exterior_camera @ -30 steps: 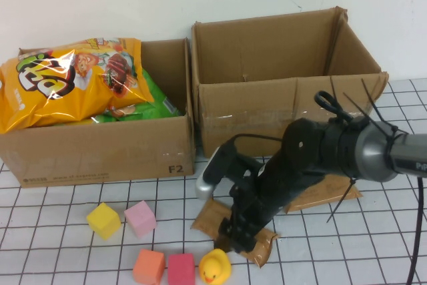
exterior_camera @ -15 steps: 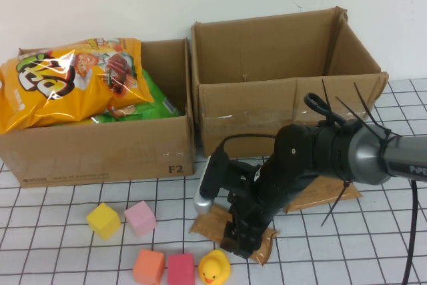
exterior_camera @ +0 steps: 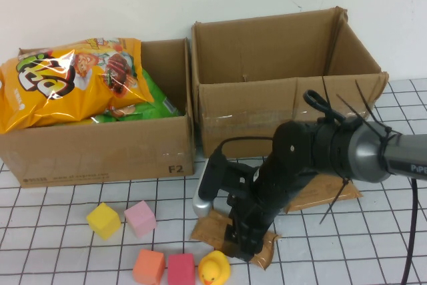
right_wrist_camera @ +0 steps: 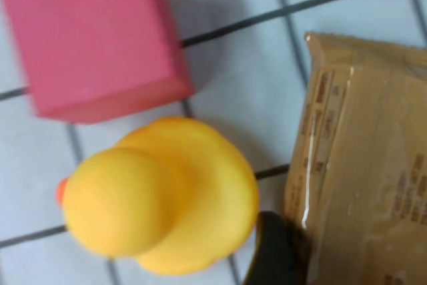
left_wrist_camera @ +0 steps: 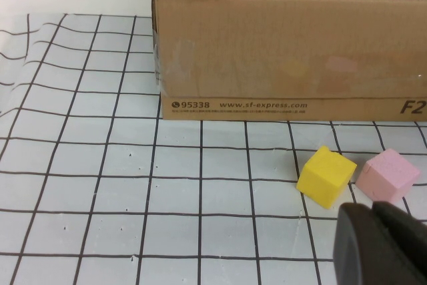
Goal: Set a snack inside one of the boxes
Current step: Pick up the biscuit, then place the biscuit in the biscuit box
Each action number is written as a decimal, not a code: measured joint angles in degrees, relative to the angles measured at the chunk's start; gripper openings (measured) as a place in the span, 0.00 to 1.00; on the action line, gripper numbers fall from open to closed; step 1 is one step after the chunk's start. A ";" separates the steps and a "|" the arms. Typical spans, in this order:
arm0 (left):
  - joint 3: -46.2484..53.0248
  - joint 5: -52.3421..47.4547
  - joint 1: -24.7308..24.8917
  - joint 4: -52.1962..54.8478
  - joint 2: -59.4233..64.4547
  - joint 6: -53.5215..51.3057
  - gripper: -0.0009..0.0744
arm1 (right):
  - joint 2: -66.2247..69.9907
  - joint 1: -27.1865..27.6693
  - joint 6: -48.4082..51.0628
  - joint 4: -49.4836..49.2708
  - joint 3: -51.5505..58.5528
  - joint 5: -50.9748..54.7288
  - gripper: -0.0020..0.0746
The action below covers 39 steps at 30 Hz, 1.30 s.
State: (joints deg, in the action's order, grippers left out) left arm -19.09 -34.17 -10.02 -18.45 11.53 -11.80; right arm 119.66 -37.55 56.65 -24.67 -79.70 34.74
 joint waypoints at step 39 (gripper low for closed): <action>0.00 0.00 0.00 0.00 0.00 0.00 0.01 | -1.06 9.07 -33.12 49.30 -31.15 -7.97 0.66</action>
State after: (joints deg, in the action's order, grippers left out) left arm -19.09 -34.17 -10.02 -18.45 11.53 -11.80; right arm 118.60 -28.49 23.52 24.63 -110.85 26.76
